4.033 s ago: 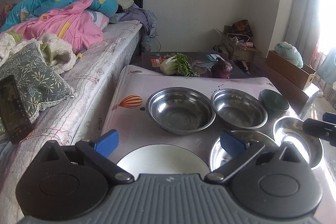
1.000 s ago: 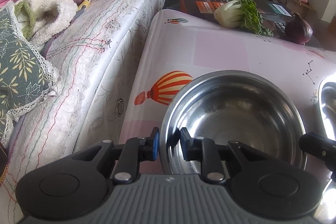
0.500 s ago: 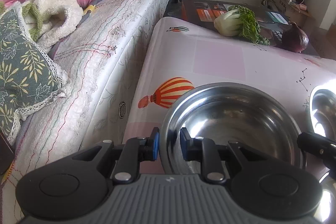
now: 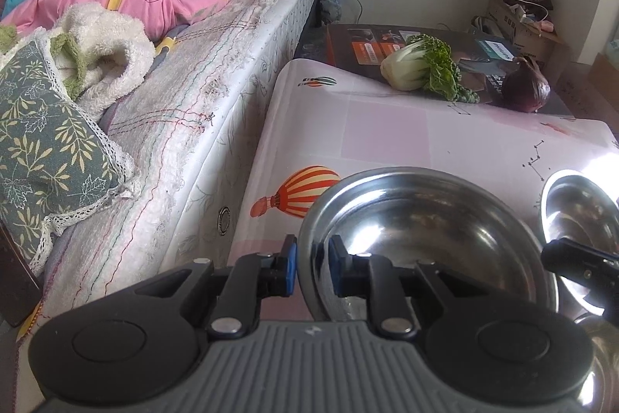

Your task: Organize plates and bowls

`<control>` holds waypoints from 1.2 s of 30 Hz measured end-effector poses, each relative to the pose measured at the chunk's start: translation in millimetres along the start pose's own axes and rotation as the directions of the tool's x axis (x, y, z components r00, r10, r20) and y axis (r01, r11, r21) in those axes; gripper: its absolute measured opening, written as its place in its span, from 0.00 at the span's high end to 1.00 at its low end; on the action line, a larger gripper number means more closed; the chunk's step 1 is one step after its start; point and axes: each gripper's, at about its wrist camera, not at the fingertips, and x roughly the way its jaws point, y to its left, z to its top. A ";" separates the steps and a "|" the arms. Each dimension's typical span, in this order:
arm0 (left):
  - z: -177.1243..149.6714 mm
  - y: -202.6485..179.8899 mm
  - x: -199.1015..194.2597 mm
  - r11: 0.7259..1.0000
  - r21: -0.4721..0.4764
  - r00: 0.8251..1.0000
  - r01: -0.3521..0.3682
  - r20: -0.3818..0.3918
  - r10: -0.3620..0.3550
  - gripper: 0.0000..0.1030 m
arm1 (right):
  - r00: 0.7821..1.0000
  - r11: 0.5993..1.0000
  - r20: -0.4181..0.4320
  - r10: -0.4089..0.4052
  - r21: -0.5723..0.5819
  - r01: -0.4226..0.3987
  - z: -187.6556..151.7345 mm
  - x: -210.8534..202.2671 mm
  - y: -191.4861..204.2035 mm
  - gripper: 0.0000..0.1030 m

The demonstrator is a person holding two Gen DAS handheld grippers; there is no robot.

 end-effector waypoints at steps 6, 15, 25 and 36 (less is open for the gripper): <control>1.9 -21.4 -9.4 0.999 0.028 0.999 0.024 0.022 -0.025 0.88 | 0.999 0.999 0.038 -0.019 -0.042 0.021 2.1 -15.2 5.1 0.93; 1.2 -8.0 6.7 1.000 0.020 1.000 0.010 0.001 -0.010 0.83 | 0.999 0.999 -0.014 -0.049 0.014 0.050 -0.3 -14.6 -24.5 0.90; -1.5 -5.6 36.2 0.999 0.014 0.995 0.031 -0.092 -0.029 0.69 | 0.989 0.990 -0.149 0.012 0.142 0.010 -10.5 9.3 -45.0 0.88; 5.1 -6.8 51.9 0.999 -0.012 0.990 0.050 -0.129 -0.051 0.85 | 0.984 0.978 -0.179 0.021 0.208 0.017 -6.8 38.3 -49.9 0.89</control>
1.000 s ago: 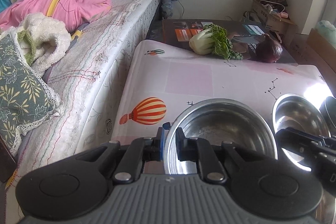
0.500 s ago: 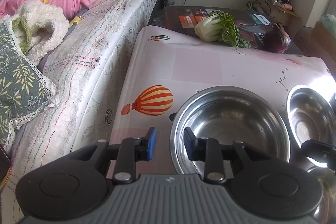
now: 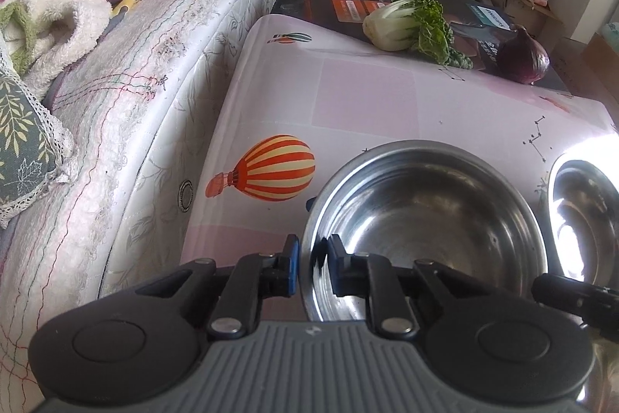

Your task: Organize plates and bowls

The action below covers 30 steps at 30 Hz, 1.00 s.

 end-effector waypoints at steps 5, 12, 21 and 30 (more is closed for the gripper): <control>-7.4 9.8 -6.4 1.000 -0.024 1.000 0.005 -0.009 -0.005 0.85 | 1.000 1.000 0.005 0.012 -0.019 -0.012 -1.1 1.2 5.1 0.90; -9.4 19.0 -6.9 0.999 -0.033 1.000 0.004 -0.023 -0.005 0.85 | 1.000 0.999 0.001 0.021 -0.041 -0.021 -3.2 7.4 11.3 0.91; -8.5 15.0 6.4 0.999 -0.034 0.999 -0.011 -0.053 0.009 0.80 | 1.000 0.998 0.005 0.018 -0.052 -0.018 -3.7 8.1 12.4 0.91; -10.0 12.5 2.1 0.999 -0.030 0.999 -0.017 -0.039 0.016 0.80 | 0.999 0.992 0.048 -0.008 -0.123 0.014 -5.8 1.9 20.6 0.91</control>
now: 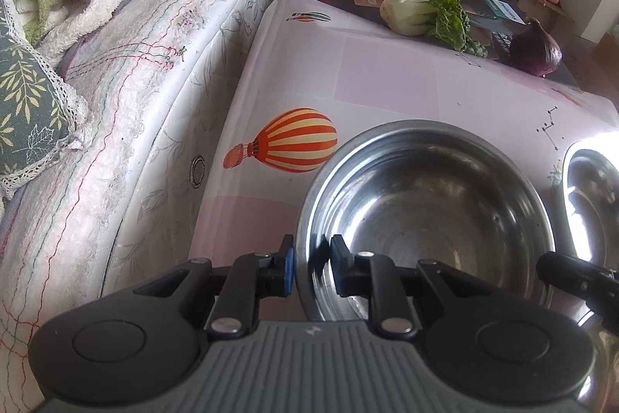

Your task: Organize plates and bowls

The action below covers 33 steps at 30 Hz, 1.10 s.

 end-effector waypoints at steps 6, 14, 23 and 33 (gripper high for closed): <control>0.3 -3.3 -9.6 1.000 0.015 0.999 -0.012 0.037 0.012 0.80 | 1.000 0.999 0.025 -0.007 -0.035 0.008 1.4 -6.0 4.2 0.91; -0.4 -6.6 -25.2 0.999 0.033 0.997 -0.021 0.078 0.018 0.80 | 0.999 0.999 0.054 -0.002 -0.047 0.005 4.4 -18.2 7.9 0.91; 1.6 -16.9 -56.1 0.999 0.048 0.991 -0.010 0.134 0.004 0.83 | 0.995 0.999 0.096 0.004 -0.041 0.000 10.0 -43.8 6.5 0.91; 2.3 -57.1 -80.0 0.995 0.101 0.983 0.028 0.176 -0.045 0.83 | 0.987 0.999 0.156 -0.035 -0.018 0.038 8.5 -89.7 -16.0 0.91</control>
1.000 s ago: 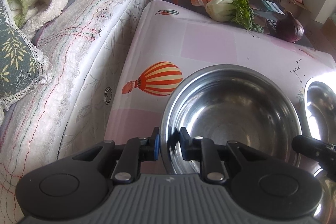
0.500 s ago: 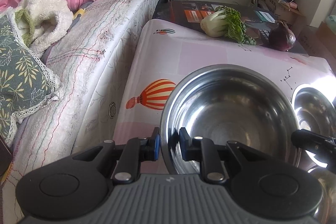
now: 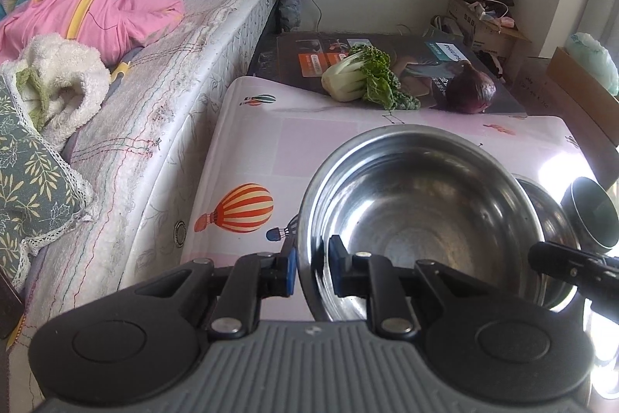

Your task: Organize plates and bowls

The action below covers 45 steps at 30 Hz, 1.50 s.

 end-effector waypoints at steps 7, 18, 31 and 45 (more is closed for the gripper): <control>7.3 -47.9 -0.6 0.997 0.053 0.998 0.061 0.011 -0.061 0.82 | 0.997 0.997 0.031 -0.064 0.034 0.063 3.0 -33.4 -39.7 0.90; 13.5 -121.8 36.2 0.985 0.127 0.993 0.118 -0.033 -0.115 0.82 | 0.985 0.982 0.028 -0.173 0.084 0.170 9.5 -48.8 -108.9 0.90; 4.2 -138.7 66.0 0.978 0.184 0.994 0.101 -0.056 -0.092 0.76 | 0.972 0.971 -0.056 -0.228 0.053 0.231 7.0 -4.5 -124.7 0.90; 1.9 -121.0 68.0 0.983 0.126 0.986 0.132 -0.123 -0.116 0.66 | 0.962 0.965 -0.137 -0.235 0.083 0.247 12.8 4.9 -134.2 0.88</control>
